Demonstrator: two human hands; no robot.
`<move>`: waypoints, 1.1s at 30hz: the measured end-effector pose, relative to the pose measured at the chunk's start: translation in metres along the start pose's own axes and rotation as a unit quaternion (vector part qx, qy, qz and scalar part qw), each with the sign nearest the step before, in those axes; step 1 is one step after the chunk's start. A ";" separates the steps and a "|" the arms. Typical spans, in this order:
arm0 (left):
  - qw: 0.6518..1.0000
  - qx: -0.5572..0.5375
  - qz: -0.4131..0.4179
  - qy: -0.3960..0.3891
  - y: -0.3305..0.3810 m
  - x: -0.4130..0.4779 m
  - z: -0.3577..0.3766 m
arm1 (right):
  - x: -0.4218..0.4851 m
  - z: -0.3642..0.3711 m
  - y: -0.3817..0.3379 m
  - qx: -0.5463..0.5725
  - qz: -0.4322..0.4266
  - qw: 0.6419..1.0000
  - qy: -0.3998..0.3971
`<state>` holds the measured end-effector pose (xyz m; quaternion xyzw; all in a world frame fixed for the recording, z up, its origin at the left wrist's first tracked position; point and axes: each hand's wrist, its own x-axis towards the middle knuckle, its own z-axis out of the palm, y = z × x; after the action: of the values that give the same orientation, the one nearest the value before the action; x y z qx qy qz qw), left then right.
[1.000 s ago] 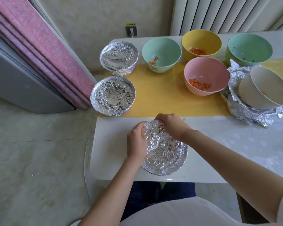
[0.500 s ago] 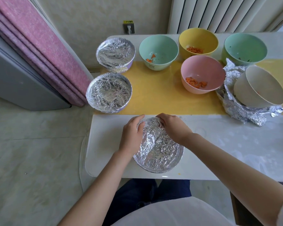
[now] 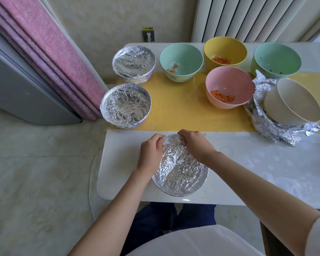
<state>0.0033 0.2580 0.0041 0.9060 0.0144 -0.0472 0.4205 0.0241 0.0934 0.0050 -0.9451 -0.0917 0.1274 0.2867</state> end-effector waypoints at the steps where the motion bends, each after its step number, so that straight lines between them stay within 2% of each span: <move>1: 1.000 -0.001 -0.007 -0.005 -0.001 -0.002 -0.001 | -0.001 0.001 0.000 -0.004 0.005 1.000 -0.002; 5: 1.000 0.013 -0.023 -0.003 -0.001 -0.006 0.000 | 0.001 0.002 -0.002 -0.037 0.014 0.999 -0.004; 10: 0.999 0.020 -0.024 -0.008 -0.001 -0.005 0.005 | 0.010 0.002 -0.009 -0.021 -0.045 0.998 -0.042; 18: 0.999 0.000 -0.038 -0.011 -0.003 -0.013 0.003 | 0.012 0.001 -0.002 -0.047 -0.033 0.997 -0.049; 22: 0.999 0.021 -0.042 0.020 -0.005 -0.021 0.007 | 0.014 -0.003 -0.007 -0.124 -0.026 0.986 -0.105; 25: 0.998 0.030 -0.045 0.045 -0.004 -0.023 0.010 | 0.019 -0.002 -0.014 -0.081 -0.057 0.987 -0.130; 27: 0.997 0.033 -0.045 0.048 -0.003 -0.023 0.011 | 0.021 0.000 -0.015 -0.056 -0.065 0.988 -0.126; 33: 0.998 0.012 -0.041 0.053 -0.004 -0.023 0.012 | 0.016 0.002 -0.012 -0.077 -0.078 0.989 -0.102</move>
<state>-0.0209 0.2524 -0.0044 0.9109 0.0729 -0.0168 0.4059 0.0380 0.1081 0.0072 -0.9364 -0.2038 0.1924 0.2111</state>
